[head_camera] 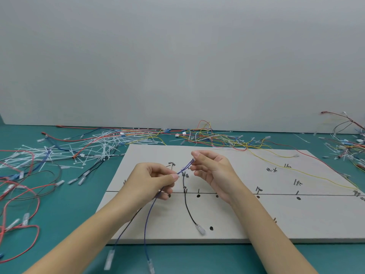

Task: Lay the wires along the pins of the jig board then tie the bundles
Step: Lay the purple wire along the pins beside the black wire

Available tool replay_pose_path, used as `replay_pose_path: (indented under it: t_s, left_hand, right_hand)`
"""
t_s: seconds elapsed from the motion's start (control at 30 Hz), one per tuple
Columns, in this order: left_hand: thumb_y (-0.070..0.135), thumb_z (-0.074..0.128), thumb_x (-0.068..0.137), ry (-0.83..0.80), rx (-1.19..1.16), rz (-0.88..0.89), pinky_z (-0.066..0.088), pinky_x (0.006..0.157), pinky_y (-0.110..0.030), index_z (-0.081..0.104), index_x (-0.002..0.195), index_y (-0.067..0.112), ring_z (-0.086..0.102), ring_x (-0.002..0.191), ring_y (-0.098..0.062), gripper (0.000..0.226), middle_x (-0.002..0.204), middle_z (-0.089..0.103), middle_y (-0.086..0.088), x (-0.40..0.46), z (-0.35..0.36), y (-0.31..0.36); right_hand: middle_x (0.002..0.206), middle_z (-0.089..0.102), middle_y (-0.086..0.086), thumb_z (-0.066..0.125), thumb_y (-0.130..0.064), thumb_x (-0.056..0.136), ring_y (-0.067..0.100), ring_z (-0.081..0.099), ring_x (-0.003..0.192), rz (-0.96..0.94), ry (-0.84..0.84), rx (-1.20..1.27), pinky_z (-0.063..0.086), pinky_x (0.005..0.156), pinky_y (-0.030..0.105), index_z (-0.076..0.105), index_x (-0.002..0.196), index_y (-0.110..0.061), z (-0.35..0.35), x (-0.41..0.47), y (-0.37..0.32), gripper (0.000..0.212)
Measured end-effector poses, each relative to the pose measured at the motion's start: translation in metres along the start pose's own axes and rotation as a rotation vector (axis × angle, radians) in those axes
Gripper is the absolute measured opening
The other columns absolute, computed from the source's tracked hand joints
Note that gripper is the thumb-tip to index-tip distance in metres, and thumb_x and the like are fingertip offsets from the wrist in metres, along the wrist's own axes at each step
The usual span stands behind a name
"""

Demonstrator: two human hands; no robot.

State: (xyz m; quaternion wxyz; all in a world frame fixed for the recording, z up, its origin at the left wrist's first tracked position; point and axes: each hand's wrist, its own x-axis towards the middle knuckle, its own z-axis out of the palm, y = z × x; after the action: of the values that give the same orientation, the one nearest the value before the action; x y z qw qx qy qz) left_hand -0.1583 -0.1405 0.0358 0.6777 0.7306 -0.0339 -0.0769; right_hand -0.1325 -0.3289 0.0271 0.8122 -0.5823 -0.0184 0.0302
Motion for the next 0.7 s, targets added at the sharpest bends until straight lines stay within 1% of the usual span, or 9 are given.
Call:
replay_pose_path:
  t_s: [0.13, 0.23, 0.3, 0.47, 0.57, 0.7]
  left_hand:
    - [0.004, 0.071, 0.084, 0.007, 0.031, -0.018, 0.049, 0.046, -0.021, 0.071, 0.078, -0.001, 0.057, 0.049, -0.016, 0.008, 0.059, 0.064, -0.007, 0.0027, -0.0048, 0.0004]
    - [0.003, 0.069, 0.085, 0.011, 0.041, -0.008, 0.048, 0.045, -0.022, 0.071, 0.077, -0.001, 0.057, 0.049, -0.016, 0.009, 0.058, 0.064, -0.007, 0.0030, -0.0063, 0.0007]
    - [0.002, 0.069, 0.085, 0.009, 0.039, -0.003, 0.047, 0.045, -0.021, 0.070, 0.076, -0.001, 0.056, 0.047, -0.015, 0.010, 0.057, 0.063, -0.007, 0.0024, -0.0045, 0.0003]
    - [0.000, 0.067, 0.087, 0.005, 0.028, 0.002, 0.046, 0.043, -0.021, 0.068, 0.075, 0.000, 0.053, 0.046, -0.013, 0.012, 0.056, 0.062, -0.007, 0.0022, -0.0010, -0.0006]
    - [0.003, 0.071, 0.083, 0.032, 0.079, 0.066, 0.048, 0.044, -0.022, 0.070, 0.074, 0.004, 0.055, 0.049, -0.013, 0.010, 0.058, 0.063, -0.008, 0.0016, 0.0002, -0.0015]
    - [0.011, 0.080, 0.076, 0.070, 0.222, 0.203, 0.048, 0.046, -0.021, 0.073, 0.071, 0.016, 0.059, 0.053, -0.010, 0.010, 0.063, 0.068, -0.004, -0.0001, 0.0014, -0.0044]
  right_hand:
    - [0.075, 0.066, 0.007, 0.076, -0.020, 0.072, 0.016, 0.066, 0.064, 0.005, -0.034, 0.006, 0.053, 0.057, 0.021, 0.071, 0.094, -0.001, 0.0013, -0.0014, -0.0007, 0.029]
    - [0.079, 0.068, 0.008, 0.077, -0.019, 0.069, 0.015, 0.067, 0.066, 0.011, -0.051, -0.009, 0.053, 0.058, 0.021, 0.073, 0.094, 0.000, 0.0012, -0.0019, -0.0015, 0.032]
    - [0.081, 0.069, 0.008, 0.076, -0.018, 0.070, 0.014, 0.066, 0.067, 0.014, -0.066, -0.019, 0.054, 0.059, 0.021, 0.074, 0.095, -0.001, 0.0009, -0.0023, -0.0023, 0.030]
    - [0.081, 0.069, 0.008, 0.069, -0.010, 0.085, 0.013, 0.065, 0.067, 0.010, -0.084, -0.028, 0.055, 0.062, 0.021, 0.073, 0.101, -0.001, 0.0017, -0.0039, -0.0025, 0.019]
    - [0.078, 0.068, 0.006, 0.069, -0.011, 0.085, 0.013, 0.065, 0.067, -0.002, -0.072, -0.028, 0.055, 0.062, 0.021, 0.073, 0.101, -0.002, 0.0028, -0.0044, -0.0021, 0.019]
    - [0.077, 0.066, 0.009, 0.071, -0.016, 0.080, 0.015, 0.065, 0.065, 0.016, -0.092, -0.046, 0.055, 0.062, 0.022, 0.073, 0.100, -0.001, 0.0035, -0.0046, -0.0023, 0.025]
